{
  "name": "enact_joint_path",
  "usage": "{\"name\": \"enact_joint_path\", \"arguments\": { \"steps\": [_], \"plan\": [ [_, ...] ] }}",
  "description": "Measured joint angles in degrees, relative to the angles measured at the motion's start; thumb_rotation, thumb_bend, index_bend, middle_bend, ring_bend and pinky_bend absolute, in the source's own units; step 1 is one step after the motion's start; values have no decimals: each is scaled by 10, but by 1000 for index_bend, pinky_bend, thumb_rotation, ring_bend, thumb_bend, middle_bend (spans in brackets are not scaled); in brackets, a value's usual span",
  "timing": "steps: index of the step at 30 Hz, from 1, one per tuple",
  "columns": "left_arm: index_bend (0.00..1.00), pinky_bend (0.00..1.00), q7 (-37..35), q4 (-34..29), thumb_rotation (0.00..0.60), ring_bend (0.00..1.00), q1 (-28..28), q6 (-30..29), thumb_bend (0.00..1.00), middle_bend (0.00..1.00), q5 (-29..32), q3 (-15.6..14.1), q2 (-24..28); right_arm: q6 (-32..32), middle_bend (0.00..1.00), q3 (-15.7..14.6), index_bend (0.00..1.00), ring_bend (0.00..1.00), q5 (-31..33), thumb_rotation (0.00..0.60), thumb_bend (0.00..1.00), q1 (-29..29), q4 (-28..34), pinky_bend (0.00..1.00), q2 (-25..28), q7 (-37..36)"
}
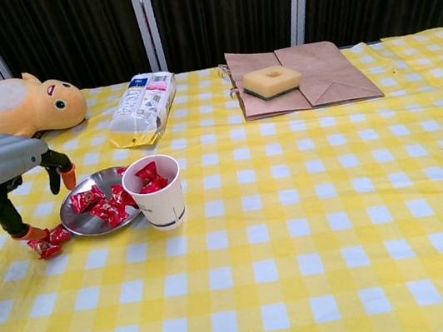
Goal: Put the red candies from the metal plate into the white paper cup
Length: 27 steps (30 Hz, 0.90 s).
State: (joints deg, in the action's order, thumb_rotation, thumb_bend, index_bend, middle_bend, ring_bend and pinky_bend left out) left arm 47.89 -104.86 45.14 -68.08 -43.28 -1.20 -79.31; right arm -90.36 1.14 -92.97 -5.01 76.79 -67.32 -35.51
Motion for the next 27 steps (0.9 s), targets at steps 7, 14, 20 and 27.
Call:
{"name": "enact_joint_path", "arguments": {
  "steps": [7,14,20,27],
  "plan": [
    [306,957,-4,23,600,924,-10,9,227,332,2,-7,-9,0,0,0,0,0,-1,600,424,-1,-1,0,0,-2],
    [312,957,-7,25,600,924,-20,5,227,333,3,-9,-3,1,0,-1,0,0,-2,600,424,-1,-1,0,0,-2],
    [313,957,-16,36,600,924,-26,12,227,330,1,-9,-11,2,0,-2,0,0,-2,600,424,-1,0,0,-1,1],
    [313,957,-15,60,600,923,-28,19,228,330,0,-6,-37,2,0,-2,0,0,-1,600,424,-1,0,0,0,0]
  ]
}}
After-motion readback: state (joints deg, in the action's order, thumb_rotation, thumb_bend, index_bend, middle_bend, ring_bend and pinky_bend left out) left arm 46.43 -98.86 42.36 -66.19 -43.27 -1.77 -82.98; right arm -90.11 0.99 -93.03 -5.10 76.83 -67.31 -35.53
